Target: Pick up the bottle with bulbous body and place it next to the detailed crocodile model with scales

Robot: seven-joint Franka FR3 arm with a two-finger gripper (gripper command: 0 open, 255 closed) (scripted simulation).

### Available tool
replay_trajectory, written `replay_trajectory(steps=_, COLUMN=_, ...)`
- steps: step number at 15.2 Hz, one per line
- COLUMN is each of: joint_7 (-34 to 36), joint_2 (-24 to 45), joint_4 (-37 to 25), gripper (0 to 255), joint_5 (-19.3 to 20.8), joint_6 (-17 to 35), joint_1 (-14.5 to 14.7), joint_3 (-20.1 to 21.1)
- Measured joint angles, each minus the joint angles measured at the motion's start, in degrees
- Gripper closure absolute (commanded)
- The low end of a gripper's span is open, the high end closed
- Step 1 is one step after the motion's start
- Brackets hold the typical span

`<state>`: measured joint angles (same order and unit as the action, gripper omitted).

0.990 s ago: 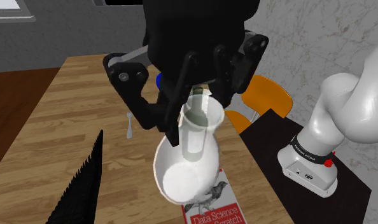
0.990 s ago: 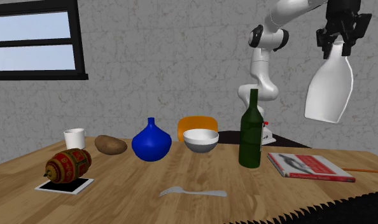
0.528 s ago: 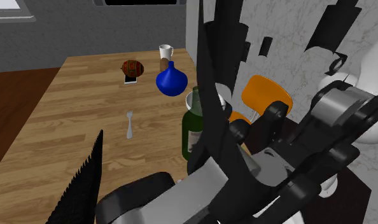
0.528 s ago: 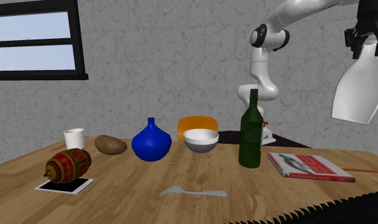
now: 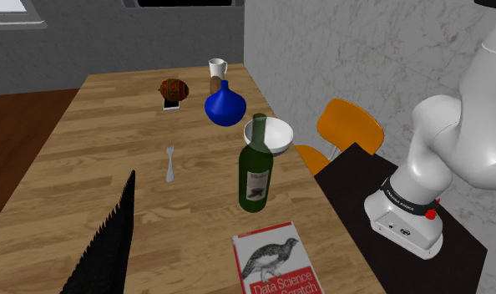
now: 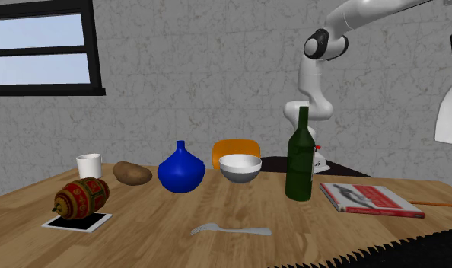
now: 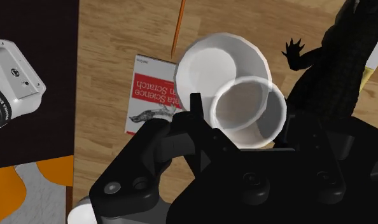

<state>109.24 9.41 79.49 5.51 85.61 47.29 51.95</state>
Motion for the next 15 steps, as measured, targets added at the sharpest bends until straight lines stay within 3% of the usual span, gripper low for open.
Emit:
replay_trajectory(steps=5, joint_7=9.5, joint_2=9.1, joint_4=-9.3, gripper=255, joint_5=7.5, joint_6=-3.2, joint_1=10.8, joint_3=1.3)
replay_trajectory(steps=7, joint_7=12.9, joint_2=13.6, joint_4=-14.7, gripper=255, joint_5=11.1, joint_6=-5.1, joint_1=16.5, joint_3=0.9)
replay_trajectory(steps=9, joint_7=14.5, joint_2=15.2, joint_4=-16.5, gripper=255, joint_5=12.4, joint_6=-5.6, joint_1=19.1, joint_3=0.7)
replay_trajectory(steps=15, joint_7=14.7, joint_2=13.6, joint_4=-9.3, gripper=255, joint_5=11.1, joint_6=-0.1, joint_1=16.5, joint_3=1.2)
